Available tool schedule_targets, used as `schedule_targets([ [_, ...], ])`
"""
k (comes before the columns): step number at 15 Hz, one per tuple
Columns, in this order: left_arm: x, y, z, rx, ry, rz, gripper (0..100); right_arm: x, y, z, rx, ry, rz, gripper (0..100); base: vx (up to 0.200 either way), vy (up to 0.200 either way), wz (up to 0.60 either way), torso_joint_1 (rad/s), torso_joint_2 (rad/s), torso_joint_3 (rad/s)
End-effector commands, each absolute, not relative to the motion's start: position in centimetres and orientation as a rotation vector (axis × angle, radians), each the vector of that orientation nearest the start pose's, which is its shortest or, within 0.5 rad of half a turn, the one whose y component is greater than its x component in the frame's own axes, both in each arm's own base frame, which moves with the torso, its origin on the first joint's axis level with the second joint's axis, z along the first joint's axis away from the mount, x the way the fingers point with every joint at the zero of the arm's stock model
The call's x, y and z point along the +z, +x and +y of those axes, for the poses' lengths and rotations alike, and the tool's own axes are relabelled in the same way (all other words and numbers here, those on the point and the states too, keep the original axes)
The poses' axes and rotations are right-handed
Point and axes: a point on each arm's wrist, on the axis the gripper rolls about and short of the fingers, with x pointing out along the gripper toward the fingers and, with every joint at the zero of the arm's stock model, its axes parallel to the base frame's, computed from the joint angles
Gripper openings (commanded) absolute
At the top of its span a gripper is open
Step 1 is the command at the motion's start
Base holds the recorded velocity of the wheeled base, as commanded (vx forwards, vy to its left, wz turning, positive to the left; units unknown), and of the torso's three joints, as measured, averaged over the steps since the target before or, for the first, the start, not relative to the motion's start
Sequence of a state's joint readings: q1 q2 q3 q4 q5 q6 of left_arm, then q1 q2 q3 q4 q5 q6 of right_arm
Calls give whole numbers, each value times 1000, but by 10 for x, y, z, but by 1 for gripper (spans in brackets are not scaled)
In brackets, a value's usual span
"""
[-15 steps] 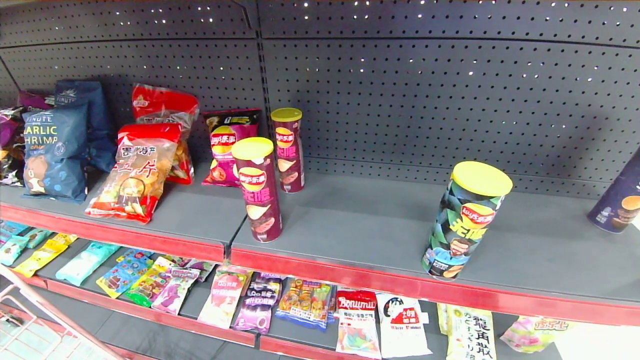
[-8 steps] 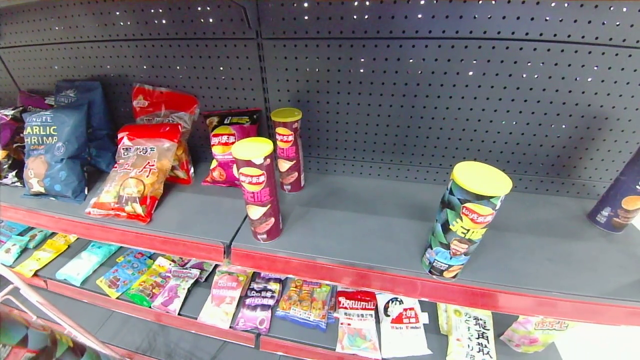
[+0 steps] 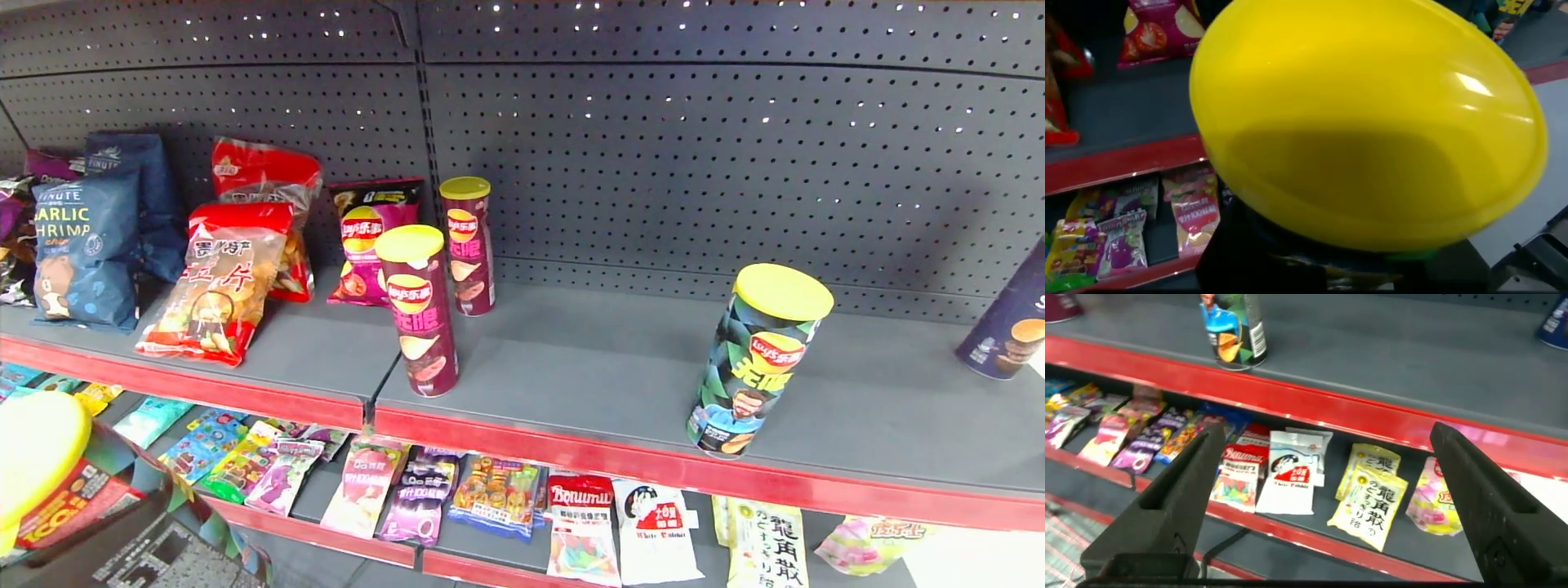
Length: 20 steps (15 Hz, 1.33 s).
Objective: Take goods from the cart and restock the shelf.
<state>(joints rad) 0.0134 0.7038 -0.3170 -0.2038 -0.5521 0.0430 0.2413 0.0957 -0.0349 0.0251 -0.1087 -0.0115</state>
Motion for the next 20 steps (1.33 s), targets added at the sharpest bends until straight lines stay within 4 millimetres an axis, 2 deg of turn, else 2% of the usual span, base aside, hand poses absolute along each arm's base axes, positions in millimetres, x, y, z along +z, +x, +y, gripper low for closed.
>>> schedule_targets([
  [1,178,64,-12,-557,-17,197,0,84,-16,-8,212,-28,75,100,0,0,0,0,0,0],
  [10,176,66,-12,-556,-20,208,0,84,-18,-9,192,-16,57,100,0,0,0,0,0,0],
  [20,176,65,-12,-554,-20,208,0,84,-19,-10,189,-13,43,100,0,0,-600,4,2,2],
])
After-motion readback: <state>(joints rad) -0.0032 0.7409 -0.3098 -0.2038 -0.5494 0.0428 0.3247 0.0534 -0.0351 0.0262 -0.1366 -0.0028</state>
